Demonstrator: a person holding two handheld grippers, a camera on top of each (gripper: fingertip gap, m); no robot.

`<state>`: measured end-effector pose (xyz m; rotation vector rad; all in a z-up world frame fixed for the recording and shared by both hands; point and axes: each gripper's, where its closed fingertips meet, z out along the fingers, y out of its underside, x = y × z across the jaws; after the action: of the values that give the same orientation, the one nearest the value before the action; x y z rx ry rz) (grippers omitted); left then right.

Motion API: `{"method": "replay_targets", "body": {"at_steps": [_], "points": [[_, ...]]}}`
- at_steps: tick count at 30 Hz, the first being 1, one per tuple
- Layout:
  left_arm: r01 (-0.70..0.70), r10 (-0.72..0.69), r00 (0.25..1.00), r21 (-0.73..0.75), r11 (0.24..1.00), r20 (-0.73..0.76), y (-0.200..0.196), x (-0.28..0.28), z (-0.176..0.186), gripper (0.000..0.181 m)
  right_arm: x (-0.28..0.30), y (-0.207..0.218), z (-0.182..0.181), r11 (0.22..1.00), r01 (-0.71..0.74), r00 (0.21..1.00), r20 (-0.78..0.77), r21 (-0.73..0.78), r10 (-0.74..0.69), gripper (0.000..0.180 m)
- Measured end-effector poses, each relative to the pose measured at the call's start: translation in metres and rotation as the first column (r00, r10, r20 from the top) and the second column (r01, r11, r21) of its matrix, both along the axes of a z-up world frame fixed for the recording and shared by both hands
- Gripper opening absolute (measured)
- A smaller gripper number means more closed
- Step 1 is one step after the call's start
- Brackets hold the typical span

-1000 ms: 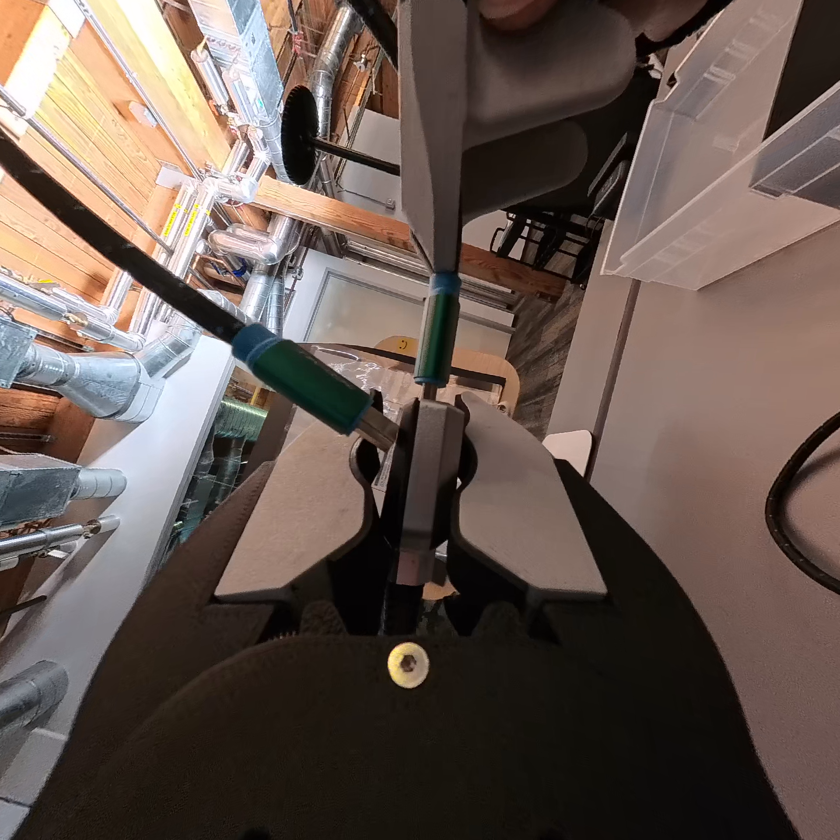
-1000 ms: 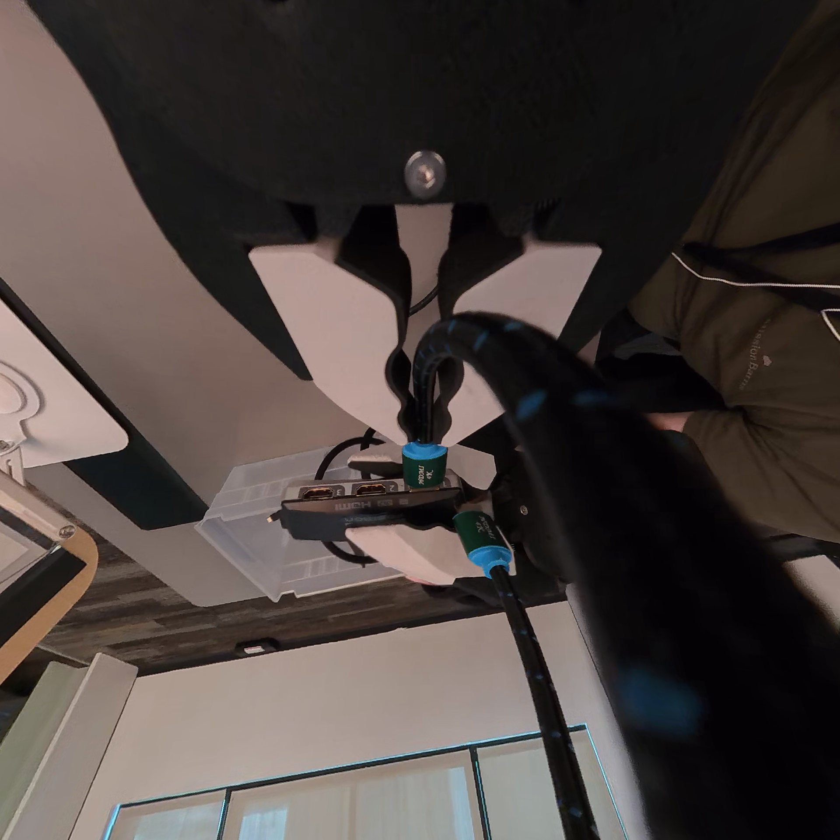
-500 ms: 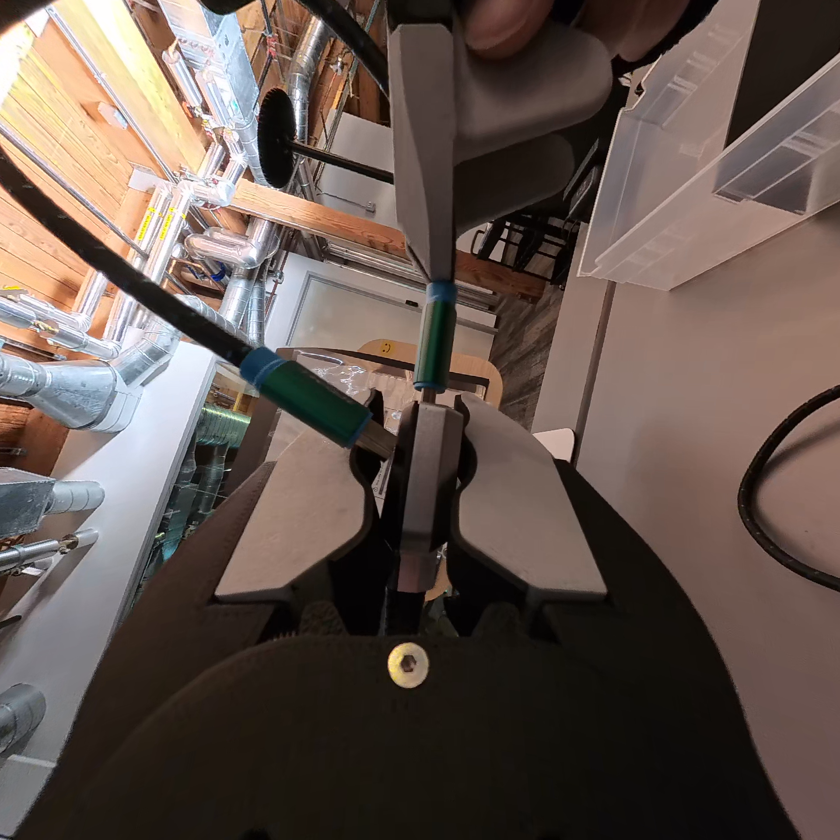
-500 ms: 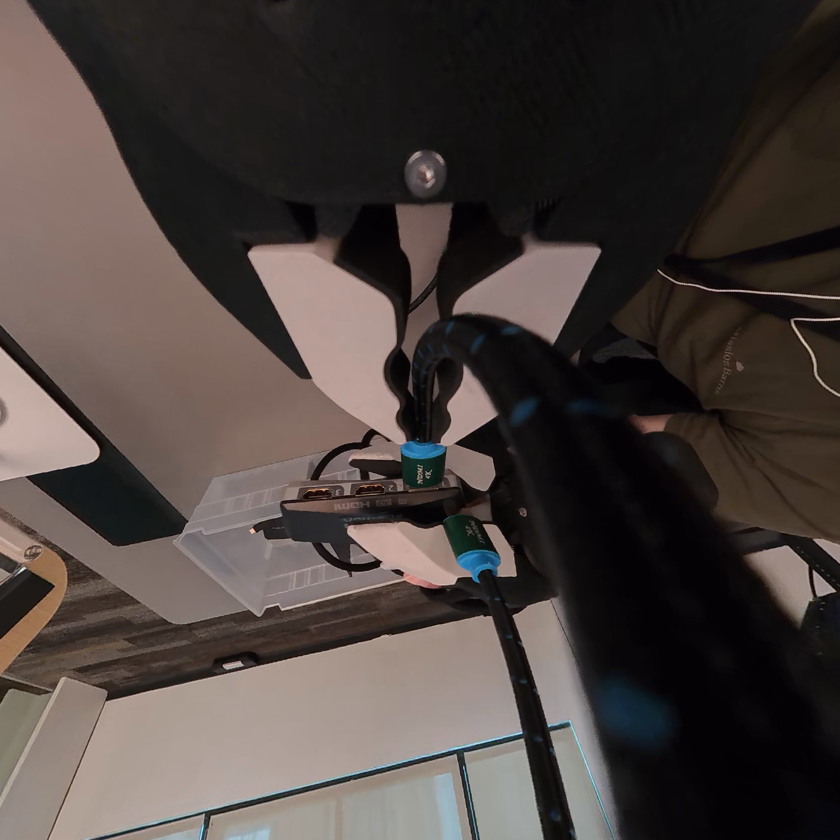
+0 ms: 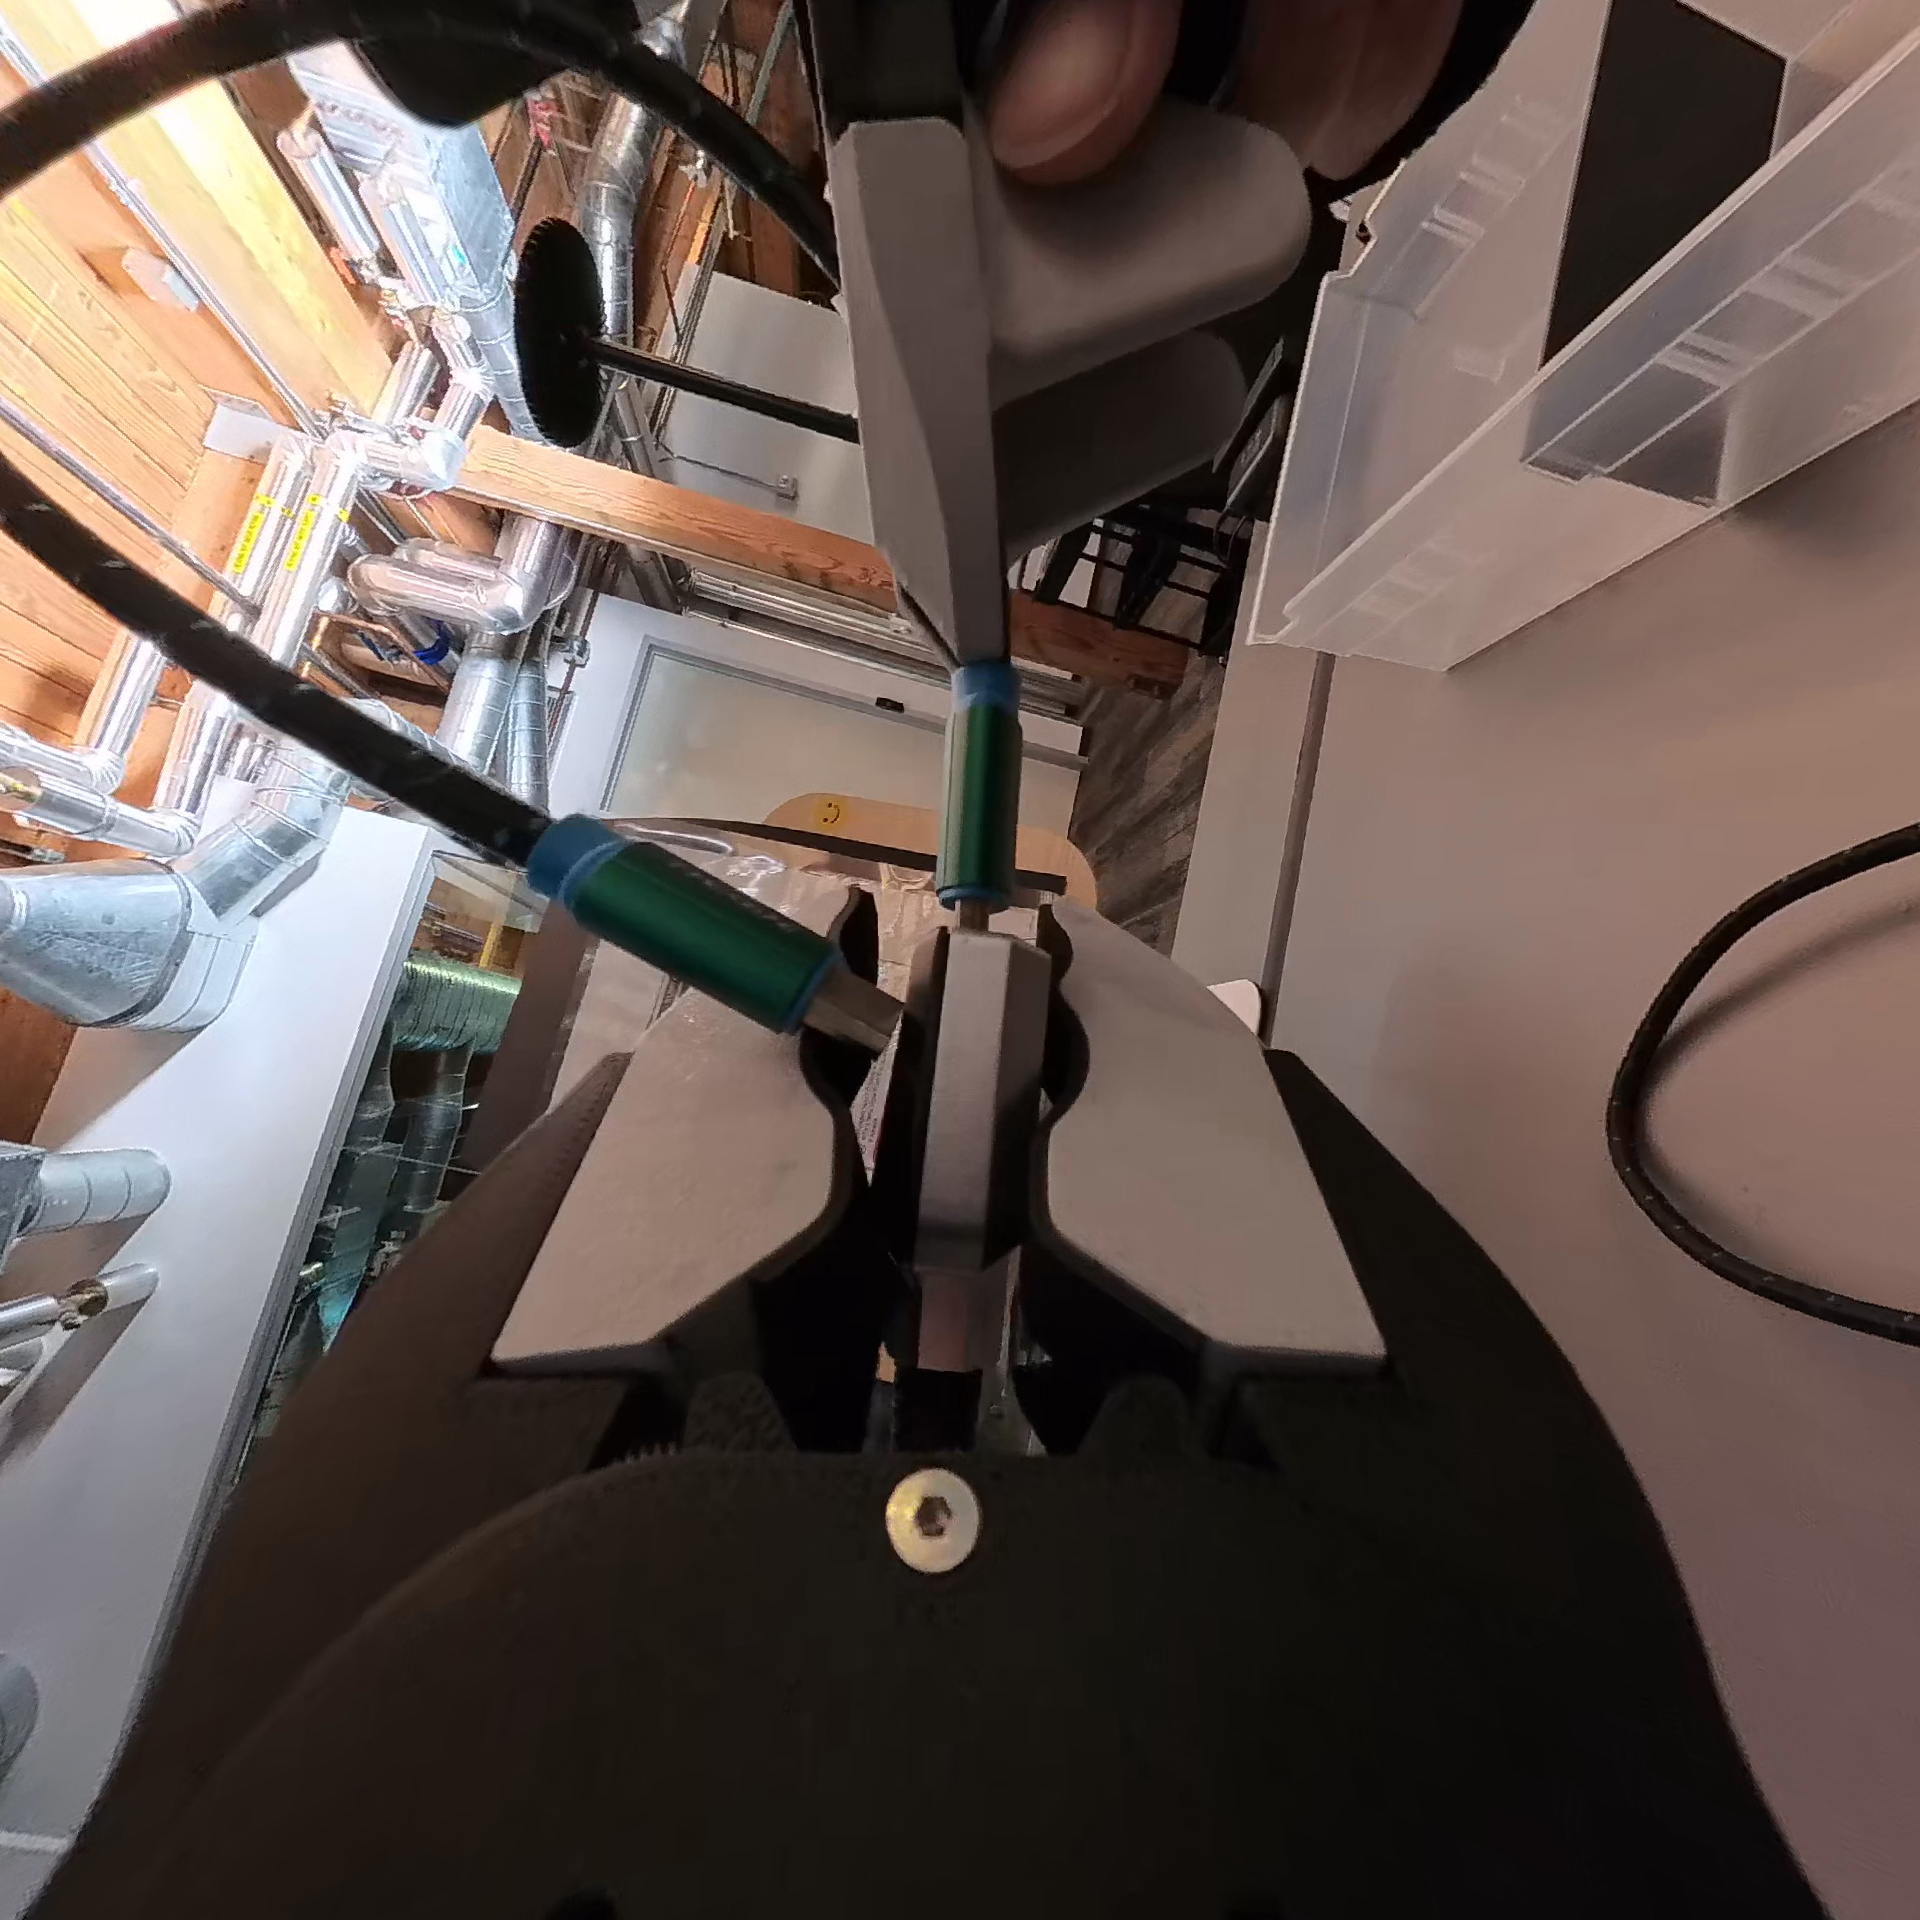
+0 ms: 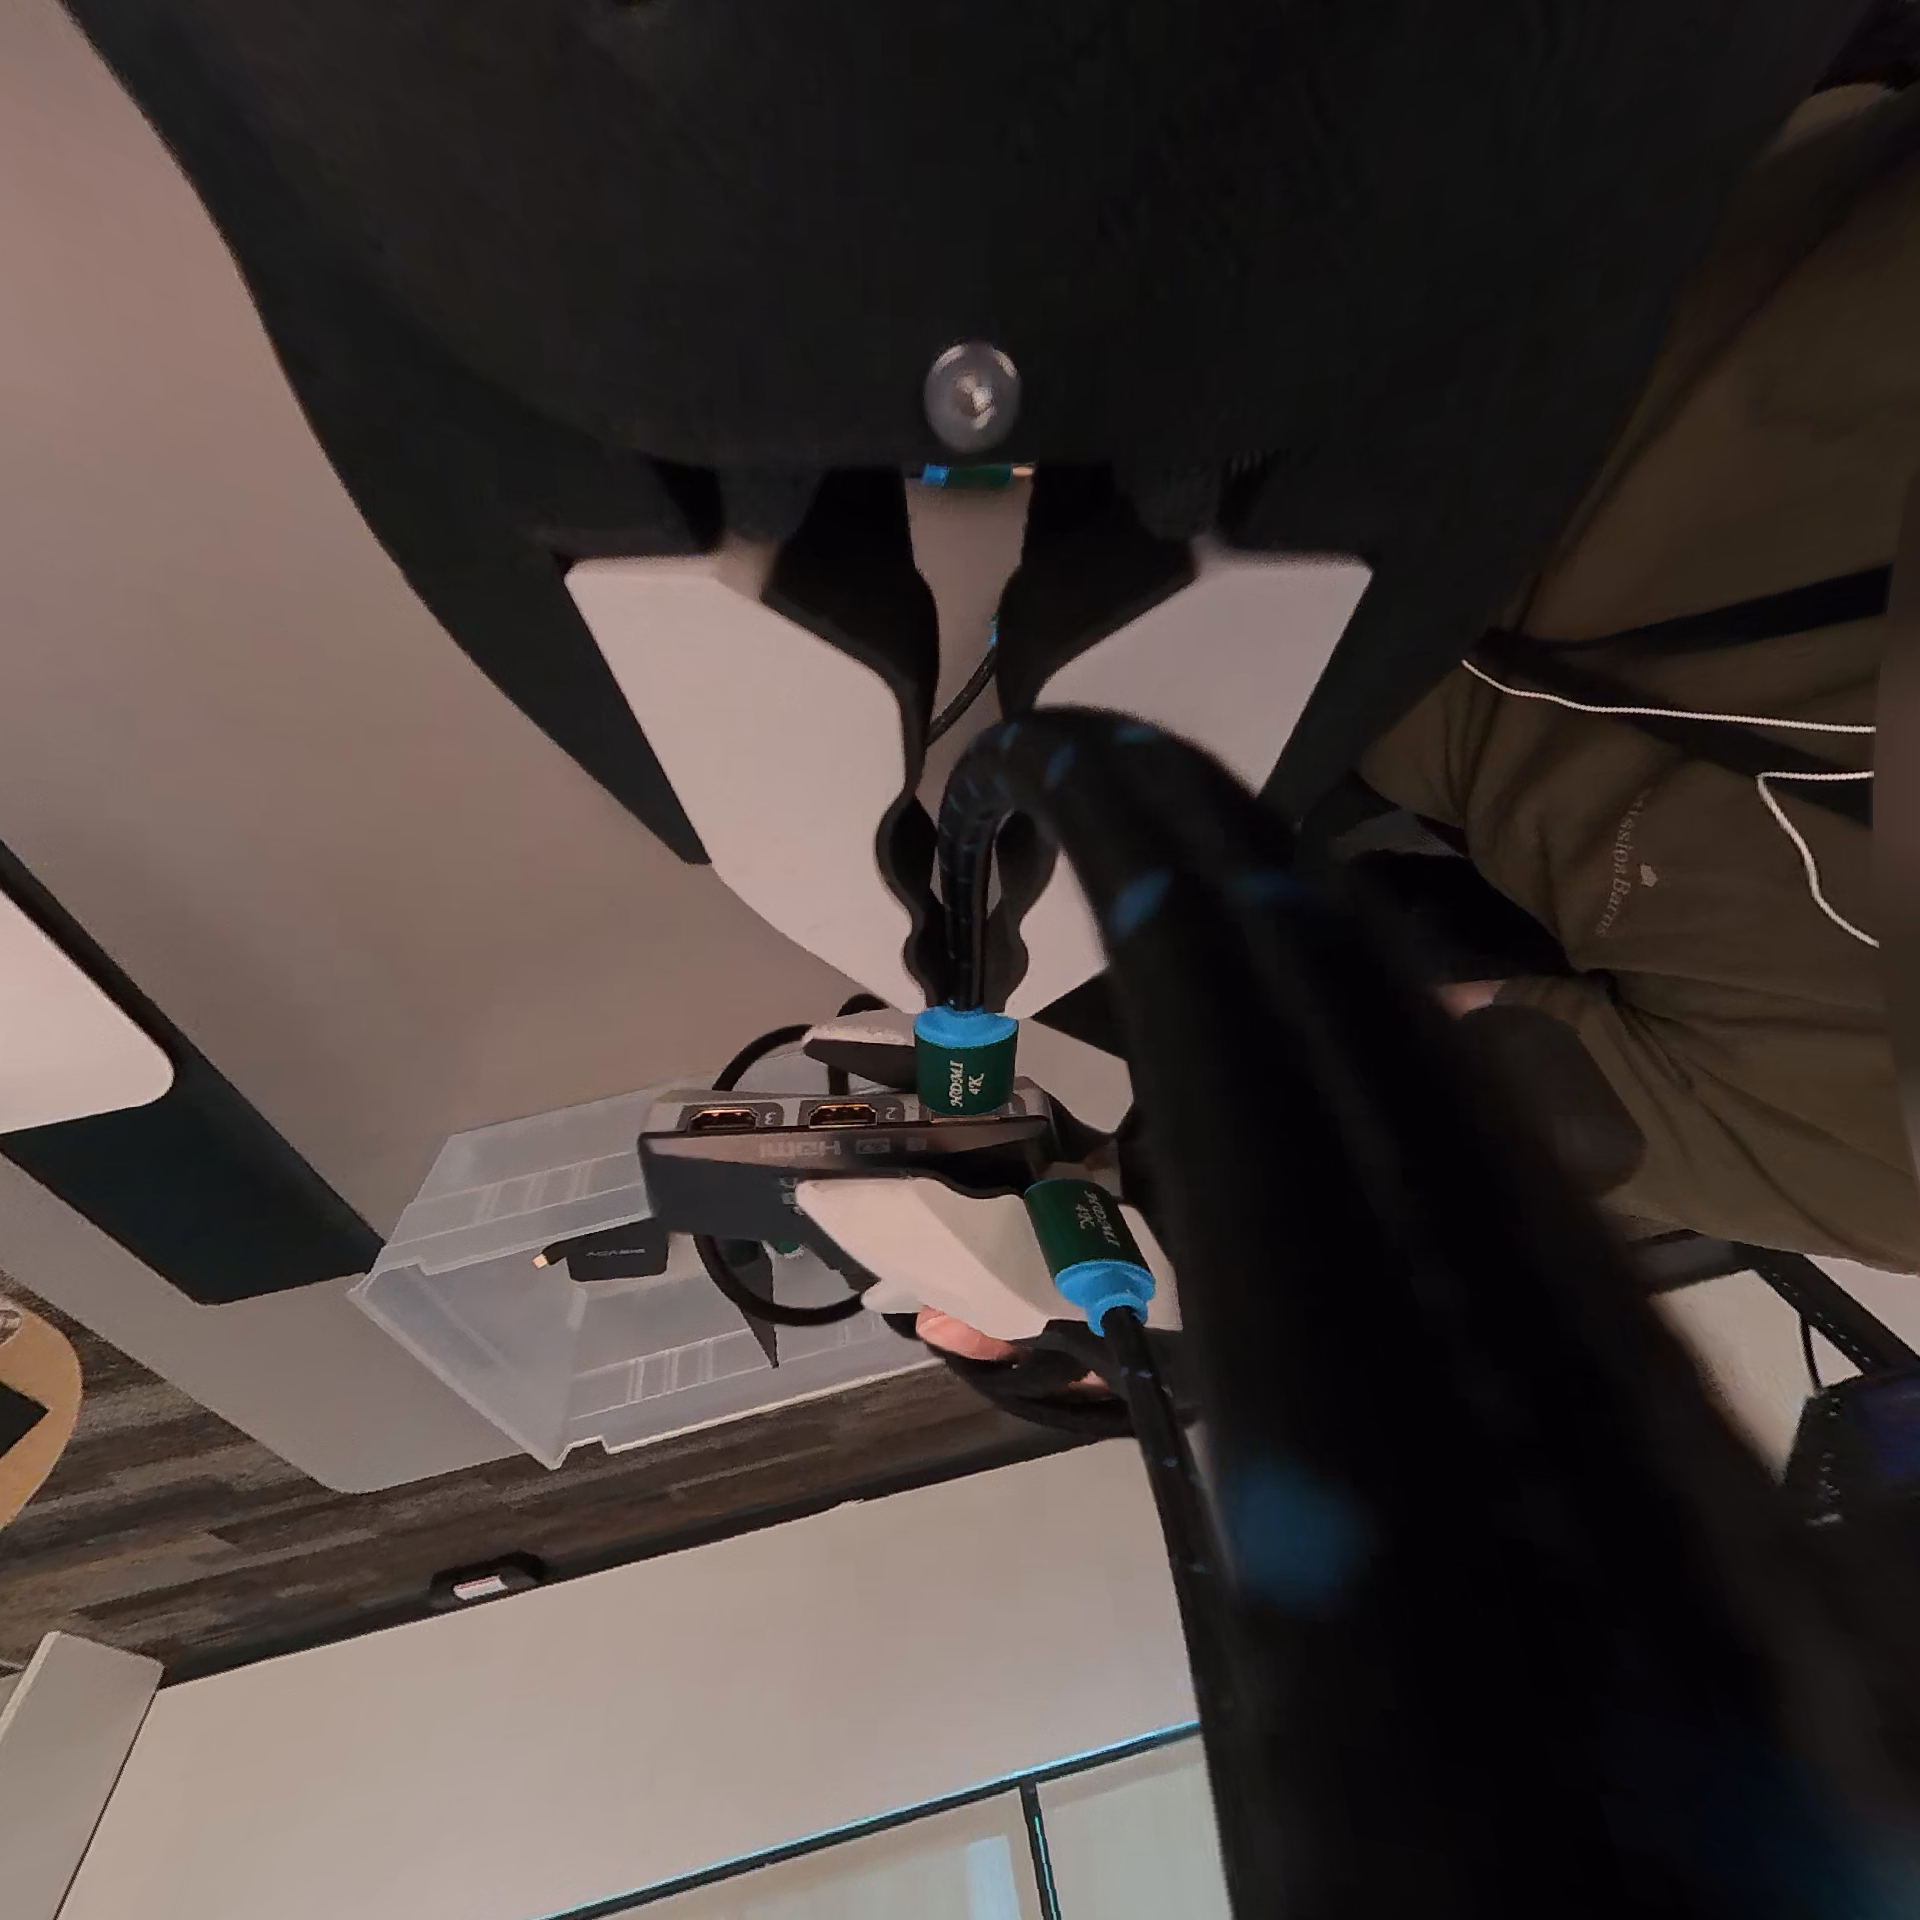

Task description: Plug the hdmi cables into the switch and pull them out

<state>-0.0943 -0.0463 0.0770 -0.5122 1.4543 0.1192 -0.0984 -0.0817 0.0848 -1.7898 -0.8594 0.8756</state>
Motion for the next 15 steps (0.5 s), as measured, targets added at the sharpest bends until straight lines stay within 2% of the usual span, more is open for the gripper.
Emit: {"method": "replay_targets", "body": {"at_steps": [9, 15], "points": [[-0.133, 0.13, 0.989, 0.032, 0.991, 0.073, 0.012, 0.001, 0.009, 0.03, 0.002, -0.006, 0.015, 0.989, 0.083, 0.992, 0.086, 0.123, -0.094, 0.005], [-0.146, 0.149, 0.986, -0.055, 0.988, 0.073, 0.014, -0.001, 0.01, 0.031, -0.003, -0.009, 0.021, 0.97, 0.131, 0.976, 0.144, 0.204, -0.162, 0.007]]}}
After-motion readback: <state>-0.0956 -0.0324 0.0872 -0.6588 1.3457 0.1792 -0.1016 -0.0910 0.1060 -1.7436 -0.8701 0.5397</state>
